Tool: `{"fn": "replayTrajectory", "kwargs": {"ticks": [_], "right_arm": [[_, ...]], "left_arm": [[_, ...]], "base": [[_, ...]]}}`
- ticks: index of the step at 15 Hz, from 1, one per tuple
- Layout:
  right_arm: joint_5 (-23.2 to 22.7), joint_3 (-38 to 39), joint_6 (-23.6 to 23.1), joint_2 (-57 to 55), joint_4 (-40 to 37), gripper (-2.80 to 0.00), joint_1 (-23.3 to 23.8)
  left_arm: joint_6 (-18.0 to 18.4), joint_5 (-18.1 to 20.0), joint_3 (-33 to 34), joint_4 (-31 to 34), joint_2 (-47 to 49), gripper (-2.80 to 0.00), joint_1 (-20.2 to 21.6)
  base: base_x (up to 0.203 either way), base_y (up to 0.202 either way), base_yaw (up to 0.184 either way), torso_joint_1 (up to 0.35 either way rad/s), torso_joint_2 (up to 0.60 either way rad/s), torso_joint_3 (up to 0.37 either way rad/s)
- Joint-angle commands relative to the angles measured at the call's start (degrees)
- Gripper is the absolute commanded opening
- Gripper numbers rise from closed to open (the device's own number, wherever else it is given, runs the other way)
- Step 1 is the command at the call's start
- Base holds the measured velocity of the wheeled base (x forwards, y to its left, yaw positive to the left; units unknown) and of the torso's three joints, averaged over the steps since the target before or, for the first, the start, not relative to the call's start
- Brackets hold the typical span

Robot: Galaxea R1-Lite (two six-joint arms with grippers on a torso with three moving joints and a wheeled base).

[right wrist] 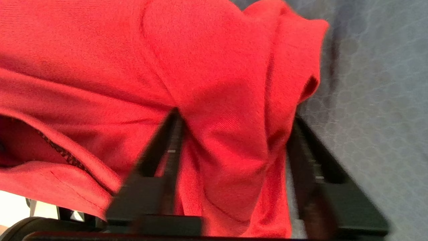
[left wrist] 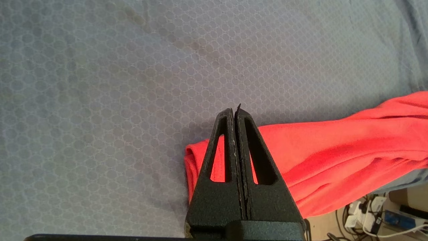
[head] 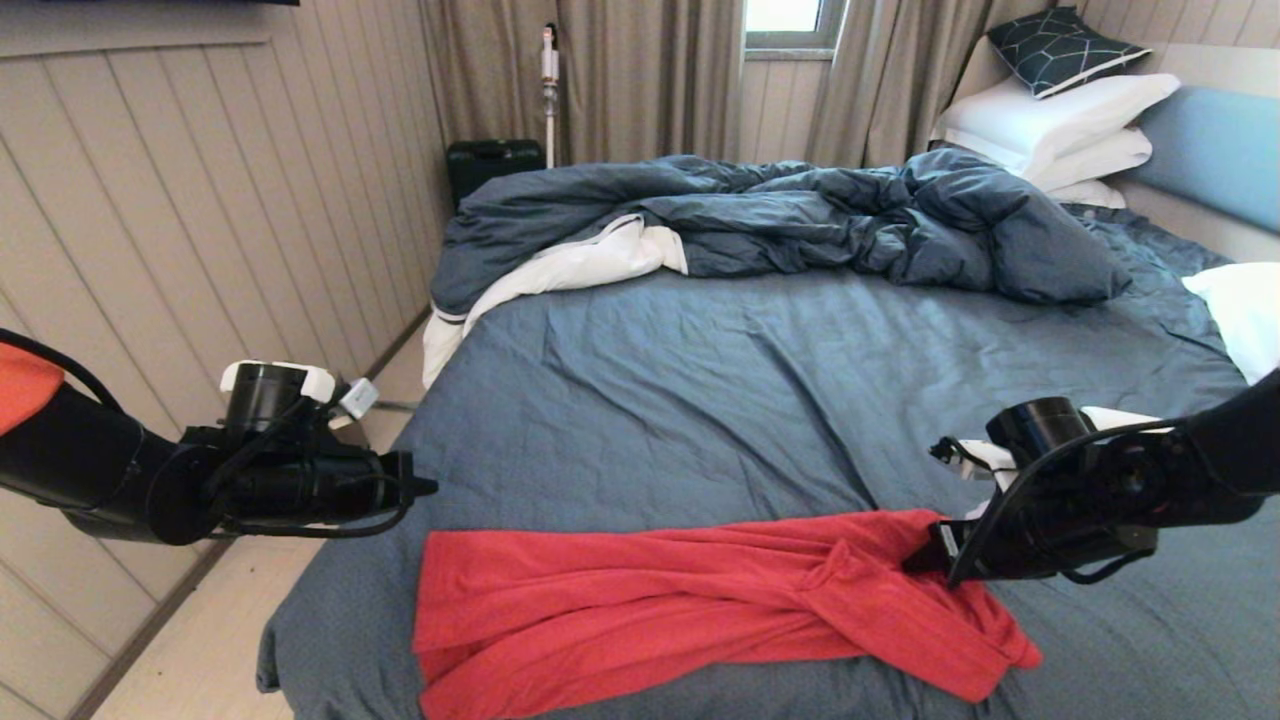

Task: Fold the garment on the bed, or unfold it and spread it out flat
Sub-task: Fold the red T-shirt

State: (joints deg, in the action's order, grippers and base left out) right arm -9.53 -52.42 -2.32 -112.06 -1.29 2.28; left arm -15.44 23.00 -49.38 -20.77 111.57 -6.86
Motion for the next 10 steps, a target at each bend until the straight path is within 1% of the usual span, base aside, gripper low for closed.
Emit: {"fn": "replayTrajectory", "kwargs": {"ticks": [1,5,7,10], "right_arm": [[-0.05,-0.14,-0.14,-1.21,-0.03,-2.8,-0.08],[0.04,-2.67,-0.32,-1.41,-0.33,-2.8,0.52],[0.13,-3.64,-0.45,-1.31,-0.38,-2.8,1.57],[0.13,-5.82,-1.29,-1.5,-0.54,-2.8,5.2]], "left_arm": [[-0.12,0.11,-0.01,-0.15,0.14,-2.8,0.01],[-0.21,0.11,-0.01,-0.15,0.14,-2.8,0.01],[-0.21,0.11,-0.01,-0.15,0.05,-2.8,0.1],[-0.3,0.2,-0.01,-0.15,-0.04,-2.8,0.27]], "base": [[0.0,0.0,0.0,0.0,0.0,0.0],[0.0,0.0,0.0,0.0,0.0,0.0],[0.0,0.0,0.0,0.0,0.0,0.0],[0.0,0.0,0.0,0.0,0.0,0.0]]}}
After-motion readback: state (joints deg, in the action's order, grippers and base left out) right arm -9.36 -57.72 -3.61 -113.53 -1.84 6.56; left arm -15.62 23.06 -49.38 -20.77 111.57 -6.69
